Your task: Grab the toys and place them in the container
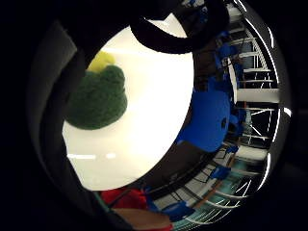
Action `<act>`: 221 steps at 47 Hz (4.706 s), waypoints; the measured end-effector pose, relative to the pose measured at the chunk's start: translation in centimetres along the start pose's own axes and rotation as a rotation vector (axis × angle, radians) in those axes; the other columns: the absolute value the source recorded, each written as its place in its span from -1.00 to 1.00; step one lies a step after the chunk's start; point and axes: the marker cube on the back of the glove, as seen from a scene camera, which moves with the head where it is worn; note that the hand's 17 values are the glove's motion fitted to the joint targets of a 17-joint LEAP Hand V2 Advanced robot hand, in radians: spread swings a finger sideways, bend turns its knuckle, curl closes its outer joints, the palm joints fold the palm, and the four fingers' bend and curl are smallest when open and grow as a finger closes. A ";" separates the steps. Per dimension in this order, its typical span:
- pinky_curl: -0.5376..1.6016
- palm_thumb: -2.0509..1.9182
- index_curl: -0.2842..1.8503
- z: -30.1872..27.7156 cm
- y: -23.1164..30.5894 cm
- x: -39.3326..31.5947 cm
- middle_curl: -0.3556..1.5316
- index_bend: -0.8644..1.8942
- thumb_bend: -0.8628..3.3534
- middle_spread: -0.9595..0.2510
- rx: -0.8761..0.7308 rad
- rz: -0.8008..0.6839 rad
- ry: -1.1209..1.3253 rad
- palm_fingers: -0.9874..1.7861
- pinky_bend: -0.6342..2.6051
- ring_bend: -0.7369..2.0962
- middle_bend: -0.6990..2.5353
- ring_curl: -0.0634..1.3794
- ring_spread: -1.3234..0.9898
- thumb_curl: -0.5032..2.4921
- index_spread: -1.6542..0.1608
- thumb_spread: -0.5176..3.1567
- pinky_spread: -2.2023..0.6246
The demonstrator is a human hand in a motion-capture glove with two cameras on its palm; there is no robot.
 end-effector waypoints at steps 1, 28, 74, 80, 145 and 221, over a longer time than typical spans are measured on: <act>-0.23 -0.06 -0.53 0.6 -0.1 0.2 -0.23 -0.28 -0.65 0.43 -0.015 0.007 -0.002 -0.38 -0.21 -0.25 -0.47 -0.61 0.06 -0.53 0.45 -0.22 0.61; -0.12 0.07 -0.48 9.9 -1.4 1.3 -0.48 -0.10 -0.58 0.49 -0.120 0.057 -0.038 -0.07 0.09 -0.05 -0.56 -0.50 0.05 -0.51 0.35 -0.10 0.46; -0.02 0.38 -0.11 -12.1 -0.4 -33.1 -0.24 0.00 -0.46 -0.08 -0.005 -0.338 -0.135 0.39 0.10 0.30 -0.29 -0.08 -0.29 -0.13 0.33 -0.39 0.27; -0.02 0.37 -0.07 -12.1 -0.1 -36.9 -0.22 -0.01 -0.47 -0.07 0.042 -0.400 -0.093 0.37 0.11 0.31 -0.29 -0.06 -0.29 -0.10 0.32 -0.41 0.26; -0.19 -0.04 -0.44 2.7 -8.8 -17.1 -0.32 -0.29 -0.64 0.45 -0.068 -0.097 0.076 -0.42 -0.13 -0.36 -0.48 -0.50 0.13 -0.52 0.41 -0.21 0.62; -0.08 0.34 -0.34 -4.8 -10.5 -20.0 0.06 -0.11 -0.53 -0.15 0.034 -0.192 -0.043 0.59 0.01 0.31 -0.04 -0.05 -0.28 -0.22 0.39 -0.29 0.26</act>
